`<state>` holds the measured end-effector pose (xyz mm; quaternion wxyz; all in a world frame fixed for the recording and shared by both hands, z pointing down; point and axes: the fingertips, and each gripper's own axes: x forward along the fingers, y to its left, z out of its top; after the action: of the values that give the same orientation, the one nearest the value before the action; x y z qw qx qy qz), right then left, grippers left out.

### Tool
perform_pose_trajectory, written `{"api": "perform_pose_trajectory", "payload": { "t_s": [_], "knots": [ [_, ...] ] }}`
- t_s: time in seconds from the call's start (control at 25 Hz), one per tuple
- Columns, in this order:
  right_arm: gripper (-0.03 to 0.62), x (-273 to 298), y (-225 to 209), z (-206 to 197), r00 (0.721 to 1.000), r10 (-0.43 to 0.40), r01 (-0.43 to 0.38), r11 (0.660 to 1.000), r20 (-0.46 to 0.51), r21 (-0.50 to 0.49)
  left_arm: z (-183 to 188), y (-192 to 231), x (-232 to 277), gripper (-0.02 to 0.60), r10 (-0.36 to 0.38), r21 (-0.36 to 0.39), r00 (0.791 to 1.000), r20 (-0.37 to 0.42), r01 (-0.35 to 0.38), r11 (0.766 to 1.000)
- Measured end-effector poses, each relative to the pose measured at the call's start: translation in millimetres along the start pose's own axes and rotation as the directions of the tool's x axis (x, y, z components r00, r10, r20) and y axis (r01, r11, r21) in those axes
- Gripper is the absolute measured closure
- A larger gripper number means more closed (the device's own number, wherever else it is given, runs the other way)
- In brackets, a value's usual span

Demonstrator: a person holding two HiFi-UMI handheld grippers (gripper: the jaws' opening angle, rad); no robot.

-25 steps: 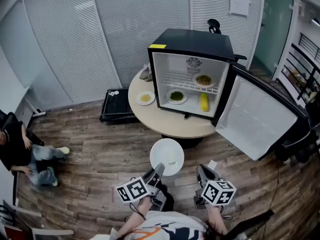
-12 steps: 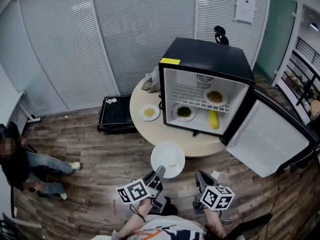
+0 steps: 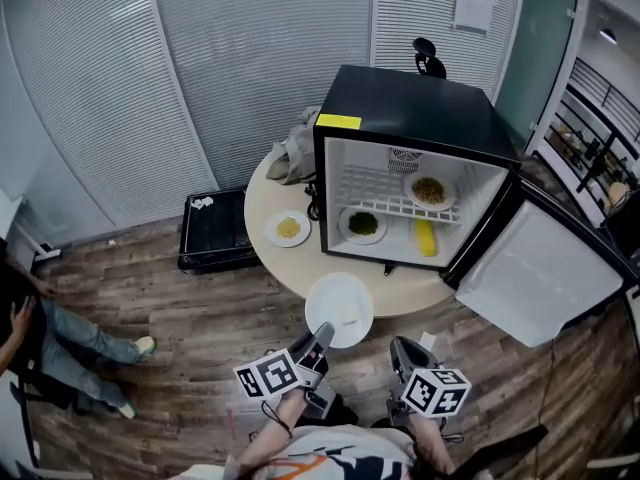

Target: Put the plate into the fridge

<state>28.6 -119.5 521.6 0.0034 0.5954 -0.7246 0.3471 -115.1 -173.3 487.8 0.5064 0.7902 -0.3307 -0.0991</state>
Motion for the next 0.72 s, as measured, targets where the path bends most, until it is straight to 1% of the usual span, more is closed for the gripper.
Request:
{"api": "perform_pose_trajectory", "payload": {
  "t_s": [0.16, 0.44, 0.6, 0.72],
  "knots": [
    [0.576, 4.3, -2.6, 2.1, 1.0, -0.016, 0.016, 1.0, 0.003, 0.01, 5.2, 3.7, 8.5, 0.546, -0.009, -0.014, 1.0, -0.011, 0.009, 1.0],
    [0.576, 17.2, -19.4, 8.2, 0.999, -0.036, 0.036, 0.999, -0.004, 0.036, 6.0, 9.7, 33.0, 0.546, 0.004, -0.028, 0.999, -0.044, -0.005, 1.0],
    [0.576, 35.2, -30.9, 18.8, 1.0, -0.025, 0.025, 0.999, -0.01, 0.042, 17.0, 10.0, 49.8, 0.546, 0.011, -0.025, 0.999, -0.033, -0.012, 1.0],
    [0.576, 52.0, -37.6, 35.8, 1.0, -0.004, 0.004, 0.999, -0.015, 0.035, 30.8, 8.2, 70.0, 0.546, 0.012, -0.022, 1.0, -0.014, -0.013, 1.0]
  ]
}}
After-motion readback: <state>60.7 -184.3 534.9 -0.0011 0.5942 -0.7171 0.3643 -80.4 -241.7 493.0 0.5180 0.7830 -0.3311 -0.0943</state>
